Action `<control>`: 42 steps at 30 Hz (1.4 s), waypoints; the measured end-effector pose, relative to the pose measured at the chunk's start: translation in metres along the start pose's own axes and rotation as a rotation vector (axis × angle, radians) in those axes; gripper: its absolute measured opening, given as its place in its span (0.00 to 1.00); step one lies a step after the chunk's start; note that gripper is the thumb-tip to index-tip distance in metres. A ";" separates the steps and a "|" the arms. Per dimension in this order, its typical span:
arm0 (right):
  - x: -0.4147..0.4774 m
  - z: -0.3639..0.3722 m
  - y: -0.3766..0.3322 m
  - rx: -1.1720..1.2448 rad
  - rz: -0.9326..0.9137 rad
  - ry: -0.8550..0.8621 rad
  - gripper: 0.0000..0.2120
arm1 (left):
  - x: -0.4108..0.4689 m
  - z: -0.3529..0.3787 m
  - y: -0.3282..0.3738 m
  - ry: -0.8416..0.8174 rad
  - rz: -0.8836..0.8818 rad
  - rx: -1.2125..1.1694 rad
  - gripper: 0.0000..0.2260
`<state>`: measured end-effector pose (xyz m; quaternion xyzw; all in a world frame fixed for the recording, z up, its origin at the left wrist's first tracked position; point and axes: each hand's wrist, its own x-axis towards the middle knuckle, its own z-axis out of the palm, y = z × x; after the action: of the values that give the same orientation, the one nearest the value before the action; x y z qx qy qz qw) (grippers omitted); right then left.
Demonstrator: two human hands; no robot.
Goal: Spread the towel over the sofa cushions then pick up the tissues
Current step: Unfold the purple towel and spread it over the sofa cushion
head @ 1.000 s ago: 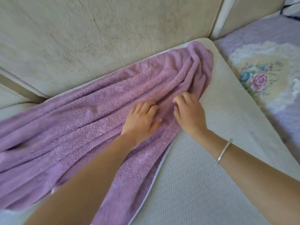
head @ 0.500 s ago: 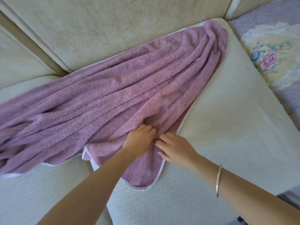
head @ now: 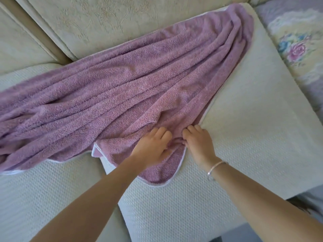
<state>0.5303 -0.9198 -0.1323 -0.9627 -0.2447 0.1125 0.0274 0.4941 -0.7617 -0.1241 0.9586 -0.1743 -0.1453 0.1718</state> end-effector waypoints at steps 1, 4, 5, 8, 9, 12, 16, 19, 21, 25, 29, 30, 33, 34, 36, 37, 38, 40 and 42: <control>0.002 0.001 0.002 -0.006 -0.013 0.012 0.15 | -0.009 0.000 0.003 -0.020 0.031 0.027 0.17; 0.009 0.003 0.007 -0.027 -0.036 0.035 0.17 | -0.023 0.006 0.016 -0.118 0.021 0.136 0.23; 0.009 0.004 0.011 -0.019 -0.055 0.035 0.17 | -0.022 0.008 0.022 -0.138 -0.018 0.141 0.24; 0.010 0.003 0.019 0.070 -0.113 0.011 0.15 | -0.015 0.013 0.031 -0.100 -0.124 0.151 0.21; 0.011 0.003 0.022 0.098 -0.132 -0.028 0.14 | -0.012 0.013 0.034 -0.072 -0.158 0.143 0.18; 0.019 0.003 0.029 0.135 -0.163 -0.258 0.12 | -0.009 0.017 0.046 -0.004 -0.255 0.100 0.13; 0.029 0.002 0.038 0.025 -0.304 -0.357 0.11 | -0.009 0.019 0.069 0.047 -0.430 0.053 0.10; 0.024 -0.008 0.055 -0.088 -0.450 -0.276 0.08 | -0.008 0.031 0.094 0.090 -0.568 -0.087 0.07; 0.015 -0.018 0.075 -0.199 -0.522 -0.121 0.06 | 0.000 0.044 0.119 0.083 -0.604 -0.206 0.08; -0.011 -0.023 0.120 -0.245 -0.537 -0.058 0.11 | 0.020 0.053 0.156 0.138 -0.623 -0.297 0.08; -0.021 -0.029 0.121 -0.217 -0.520 -0.055 0.13 | 0.007 0.045 0.151 0.114 -0.508 -0.180 0.10; -0.025 -0.030 0.116 -0.200 -0.523 -0.032 0.10 | -0.001 0.041 0.148 0.114 -0.466 -0.150 0.12; -0.038 -0.033 0.099 -0.107 -0.536 0.021 0.06 | -0.027 0.040 0.139 0.034 -0.406 -0.011 0.19; -0.043 -0.033 0.095 -0.082 -0.558 0.010 0.08 | -0.037 0.042 0.136 0.006 -0.396 0.017 0.22; -0.055 -0.031 0.084 -0.029 -0.638 0.023 0.09 | -0.054 0.047 0.132 -0.052 -0.389 0.023 0.27; -0.063 -0.029 0.078 -0.011 -0.683 0.032 0.09 | -0.058 0.048 0.130 -0.058 -0.398 0.006 0.28; -0.069 -0.027 0.071 0.007 -0.729 0.033 0.09 | -0.059 0.048 0.129 -0.044 -0.415 -0.019 0.27; -0.082 -0.021 0.058 0.011 -0.785 -0.029 0.14 | -0.054 0.045 0.129 0.022 -0.430 -0.087 0.19; -0.092 -0.013 0.046 -0.028 -0.769 -0.092 0.20 | -0.045 0.040 0.127 0.049 -0.479 -0.155 0.08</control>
<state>0.4760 -1.0043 -0.1055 -0.7949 -0.5902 0.1338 0.0432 0.4041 -0.8670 -0.1025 0.9598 0.0737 -0.1717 0.2095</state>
